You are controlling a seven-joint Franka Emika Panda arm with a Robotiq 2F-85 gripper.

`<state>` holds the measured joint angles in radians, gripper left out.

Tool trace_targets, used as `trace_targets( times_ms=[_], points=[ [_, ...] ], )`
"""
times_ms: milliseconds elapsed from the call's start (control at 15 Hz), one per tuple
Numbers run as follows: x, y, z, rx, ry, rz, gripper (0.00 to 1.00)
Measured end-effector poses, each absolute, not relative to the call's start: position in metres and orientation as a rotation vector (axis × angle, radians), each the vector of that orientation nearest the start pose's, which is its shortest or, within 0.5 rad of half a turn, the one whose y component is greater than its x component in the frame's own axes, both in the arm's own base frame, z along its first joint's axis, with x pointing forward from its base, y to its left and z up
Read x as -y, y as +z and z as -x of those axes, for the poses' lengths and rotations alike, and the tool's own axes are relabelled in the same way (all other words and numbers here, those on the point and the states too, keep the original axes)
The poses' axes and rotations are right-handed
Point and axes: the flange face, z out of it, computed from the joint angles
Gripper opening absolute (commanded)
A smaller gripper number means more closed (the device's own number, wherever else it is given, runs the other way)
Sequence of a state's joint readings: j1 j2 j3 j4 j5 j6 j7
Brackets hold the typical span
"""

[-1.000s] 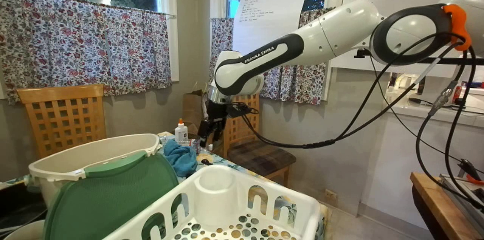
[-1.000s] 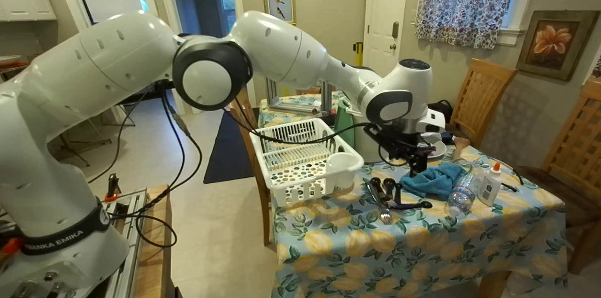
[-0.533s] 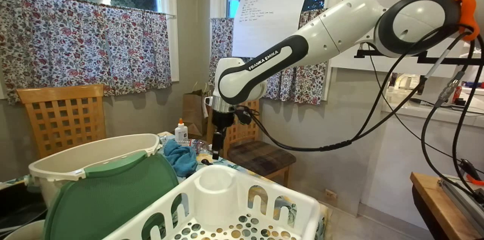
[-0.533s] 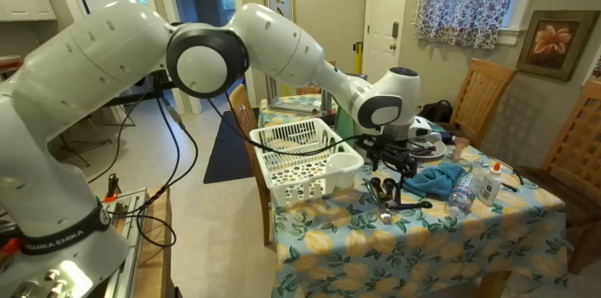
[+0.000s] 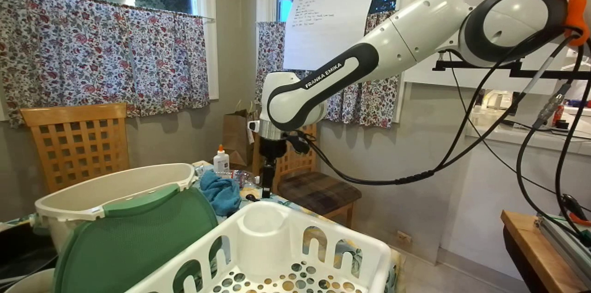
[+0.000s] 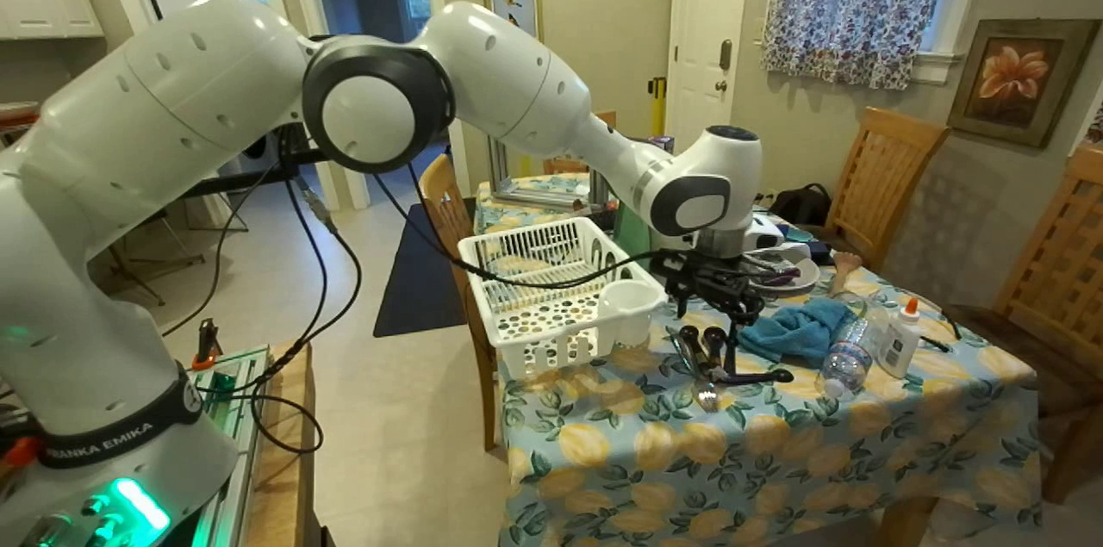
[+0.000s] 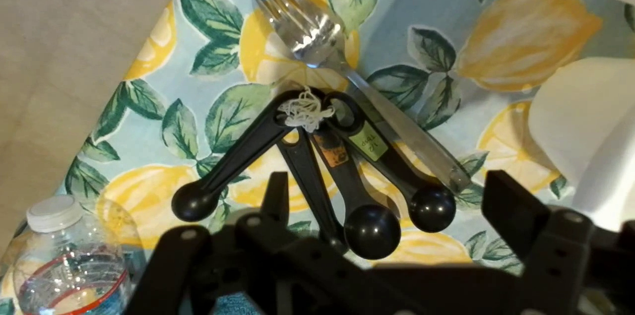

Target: Move the spoons to the table, then put the fork on the plate rack

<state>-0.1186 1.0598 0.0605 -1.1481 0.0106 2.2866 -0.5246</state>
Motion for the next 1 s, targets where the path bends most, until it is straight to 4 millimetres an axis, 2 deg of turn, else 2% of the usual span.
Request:
trace_targets(
  times_ms=[200,467,1000],
  points=[
    [0.053,0.151,-0.770,0.867,-0.205,2.995,1.00],
    [0.054,0.136,-0.763,1.104,-0.233,2.905,1.00],
    [0.077,0.109,-0.740,1.307,-0.152,2.803,1.00]
  ],
)
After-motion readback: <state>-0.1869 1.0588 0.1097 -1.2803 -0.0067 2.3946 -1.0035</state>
